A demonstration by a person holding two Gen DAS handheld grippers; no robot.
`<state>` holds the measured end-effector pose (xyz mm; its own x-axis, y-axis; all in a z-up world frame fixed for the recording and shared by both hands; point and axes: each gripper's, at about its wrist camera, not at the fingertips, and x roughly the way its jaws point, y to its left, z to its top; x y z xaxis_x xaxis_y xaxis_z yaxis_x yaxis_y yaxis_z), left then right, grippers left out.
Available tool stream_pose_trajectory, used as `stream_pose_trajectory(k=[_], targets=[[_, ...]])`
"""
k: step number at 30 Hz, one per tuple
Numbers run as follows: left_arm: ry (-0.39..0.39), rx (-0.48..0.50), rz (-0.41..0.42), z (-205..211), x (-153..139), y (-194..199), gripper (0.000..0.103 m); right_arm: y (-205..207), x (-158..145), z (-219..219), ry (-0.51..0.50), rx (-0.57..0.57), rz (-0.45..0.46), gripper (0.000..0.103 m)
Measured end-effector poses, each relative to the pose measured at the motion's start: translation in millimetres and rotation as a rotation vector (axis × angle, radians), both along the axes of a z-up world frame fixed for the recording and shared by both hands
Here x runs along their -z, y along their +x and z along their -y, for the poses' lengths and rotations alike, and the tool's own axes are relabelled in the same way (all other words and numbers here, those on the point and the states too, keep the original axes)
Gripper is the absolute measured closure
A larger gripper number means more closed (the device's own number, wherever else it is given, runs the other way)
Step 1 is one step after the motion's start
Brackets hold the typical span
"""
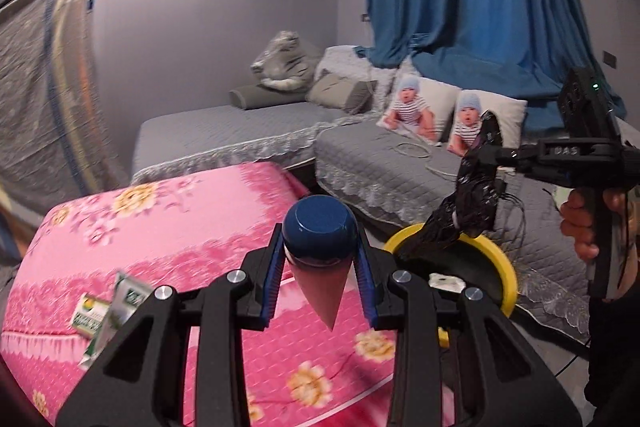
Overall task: Collect trash
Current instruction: 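Carry the tube and black bag over the yellow bin and open both tools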
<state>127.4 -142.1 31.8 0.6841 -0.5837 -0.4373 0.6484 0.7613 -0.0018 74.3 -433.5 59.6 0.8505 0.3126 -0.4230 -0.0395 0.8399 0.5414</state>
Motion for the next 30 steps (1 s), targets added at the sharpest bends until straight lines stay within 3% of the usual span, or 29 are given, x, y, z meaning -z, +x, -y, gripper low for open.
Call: stream_pose_trajectory(k=[12,30], targets=[[0.020,0.158,-0.003,101.0,12.9,-14.8,0.072,-29.1,61.6,70.4,0.038,0.159,-0.082,0.102],[0.085,0.152,-0.102,169.3,71.5,10.4,0.072,-27.1,130.8,92.6,0.077,0.206,-0.227,0.102]])
